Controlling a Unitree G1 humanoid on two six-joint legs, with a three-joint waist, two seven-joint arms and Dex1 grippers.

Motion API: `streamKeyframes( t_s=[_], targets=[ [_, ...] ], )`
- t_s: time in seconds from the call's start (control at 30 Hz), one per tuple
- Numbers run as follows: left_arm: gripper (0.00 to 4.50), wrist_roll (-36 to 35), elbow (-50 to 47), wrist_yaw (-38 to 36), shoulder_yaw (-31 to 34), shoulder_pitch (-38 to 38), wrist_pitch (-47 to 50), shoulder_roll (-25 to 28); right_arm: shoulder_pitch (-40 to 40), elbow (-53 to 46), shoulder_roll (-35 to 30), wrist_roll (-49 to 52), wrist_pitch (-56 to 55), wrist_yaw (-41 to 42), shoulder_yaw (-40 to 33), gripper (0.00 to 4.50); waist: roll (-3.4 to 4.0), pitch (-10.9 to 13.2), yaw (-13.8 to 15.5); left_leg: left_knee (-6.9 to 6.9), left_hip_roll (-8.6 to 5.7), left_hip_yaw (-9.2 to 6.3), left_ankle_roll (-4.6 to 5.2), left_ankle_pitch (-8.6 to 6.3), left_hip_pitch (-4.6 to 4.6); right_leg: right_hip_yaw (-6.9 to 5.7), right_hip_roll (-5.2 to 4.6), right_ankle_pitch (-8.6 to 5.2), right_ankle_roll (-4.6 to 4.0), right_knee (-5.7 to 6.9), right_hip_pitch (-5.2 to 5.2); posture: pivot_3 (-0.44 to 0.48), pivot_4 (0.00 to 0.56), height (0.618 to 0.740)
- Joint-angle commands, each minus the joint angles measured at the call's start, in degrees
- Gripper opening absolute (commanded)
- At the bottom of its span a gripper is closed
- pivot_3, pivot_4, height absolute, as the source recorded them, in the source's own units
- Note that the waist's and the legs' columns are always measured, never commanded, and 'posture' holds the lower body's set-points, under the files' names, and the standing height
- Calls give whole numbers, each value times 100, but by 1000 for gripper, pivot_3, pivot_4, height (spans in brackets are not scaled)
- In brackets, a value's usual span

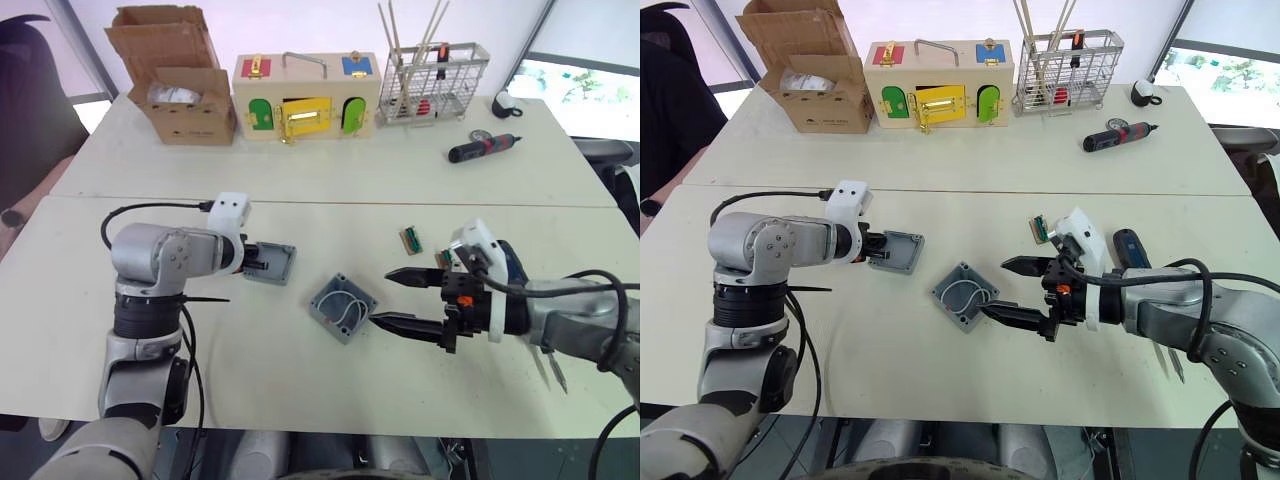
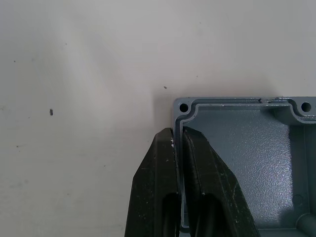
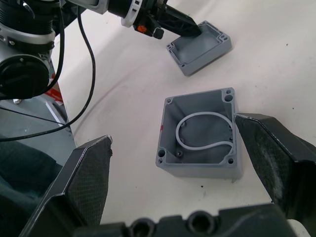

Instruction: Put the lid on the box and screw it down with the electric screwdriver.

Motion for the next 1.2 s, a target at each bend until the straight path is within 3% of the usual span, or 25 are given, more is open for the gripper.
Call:
streamKeyframes(
  t_s=[0.03,0.13,0.27,0.47,0.63,1.2],
  targets=[
    [45,-67,-143,-679,26,85,-728,312,-211,226,321,502,-134,-377,-359,4500,0,0,-7,0,1,0,-4,2,-1,0,1,0,0,0,-1,0,150,740],
    [45,66,-366,-1294,107,118,-2192,549,-492,666,787,653,-342,-921,-556,4500,-9,6,-20,-3,3,0,-19,11,-7,1,1,0,-1,1,-11,0,150,740],
    [45,-218,-268,-2031,566,-308,-3780,302,-1304,1774,1632,669,-673,-2093,-852,4500,-11,7,22,-2,0,1,-28,16,-12,-1,-4,1,-2,-2,-12,0,150,740],
    [45,132,177,-2554,135,-804,-5369,-221,-2385,2343,2018,445,-548,-2387,-601,4500,-11,7,-32,-14,-5,7,-26,15,-17,-3,-5,2,-2,-20,-14,0,150,740],
    [45,425,289,-2584,-223,-850,-5931,-476,-2941,2432,2270,425,-380,-2592,-376,4500,-11,7,-188,-20,-1,4,-22,12,-22,-4,-3,1,-2,-18,-22,0,150,740],
    [45,452,439,-2525,-282,-923,-6074,-755,-2687,2029,2594,160,-358,-2644,-288,4500,-11,7,-289,-18,1,2,-20,12,-22,-4,0,1,-1,-6,-25,0,150,740]
  ],
)
